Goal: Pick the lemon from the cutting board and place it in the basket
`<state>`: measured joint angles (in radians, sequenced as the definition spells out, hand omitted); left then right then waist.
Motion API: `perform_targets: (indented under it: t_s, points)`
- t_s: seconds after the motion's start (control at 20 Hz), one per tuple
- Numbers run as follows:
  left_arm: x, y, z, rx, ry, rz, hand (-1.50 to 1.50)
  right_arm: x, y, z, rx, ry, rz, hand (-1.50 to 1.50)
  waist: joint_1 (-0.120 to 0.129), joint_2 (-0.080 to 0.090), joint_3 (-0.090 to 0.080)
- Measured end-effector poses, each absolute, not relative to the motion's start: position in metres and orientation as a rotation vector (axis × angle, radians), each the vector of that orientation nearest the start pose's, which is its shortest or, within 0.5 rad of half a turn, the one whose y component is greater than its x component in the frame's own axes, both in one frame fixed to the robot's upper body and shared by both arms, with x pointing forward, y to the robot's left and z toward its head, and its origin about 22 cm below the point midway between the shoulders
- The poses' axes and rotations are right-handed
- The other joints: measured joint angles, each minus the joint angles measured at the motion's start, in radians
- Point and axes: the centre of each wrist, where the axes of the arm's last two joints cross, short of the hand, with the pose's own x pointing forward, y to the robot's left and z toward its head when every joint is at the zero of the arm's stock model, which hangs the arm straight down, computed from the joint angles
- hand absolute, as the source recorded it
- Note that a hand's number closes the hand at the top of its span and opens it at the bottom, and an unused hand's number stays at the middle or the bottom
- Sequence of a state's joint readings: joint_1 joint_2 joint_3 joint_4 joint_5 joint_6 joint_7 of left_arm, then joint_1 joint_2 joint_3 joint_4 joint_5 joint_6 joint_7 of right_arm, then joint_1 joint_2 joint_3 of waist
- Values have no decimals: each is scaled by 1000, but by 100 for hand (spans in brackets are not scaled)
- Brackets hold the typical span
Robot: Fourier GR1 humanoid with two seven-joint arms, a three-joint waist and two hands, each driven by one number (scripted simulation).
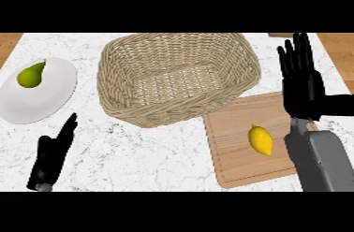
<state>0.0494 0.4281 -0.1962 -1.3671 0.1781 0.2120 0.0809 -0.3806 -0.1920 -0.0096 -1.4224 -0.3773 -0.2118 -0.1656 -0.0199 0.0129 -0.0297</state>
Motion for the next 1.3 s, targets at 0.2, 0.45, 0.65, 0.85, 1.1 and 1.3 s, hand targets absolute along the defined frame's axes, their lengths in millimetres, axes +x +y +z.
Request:
perform_targets:
  t_s: [0.2,0.45,0.65,0.85,1.1,1.3]
  points:
    - [193,314,-36,287,-1160,-118,0,333,-224,86,279,-1883,-3,150,34,-17,43]
    - [189,303,-35,217,-1135,-85,0,326,-177,96,660,-1820,511,150,61,-12,44]
    - [188,306,-36,191,-1093,-50,0,291,-152,75,756,-1760,805,-150,30,-19,42]
    - [186,305,-38,185,-1073,-27,0,269,-153,80,584,-1764,1019,-150,6,-26,41]
    - [183,306,-38,196,-1053,-5,0,280,-183,135,117,-1834,1280,-150,-12,-32,39]
    - [184,306,-39,197,-1056,-10,0,283,-203,191,-159,-1812,1452,-150,-9,-30,38]
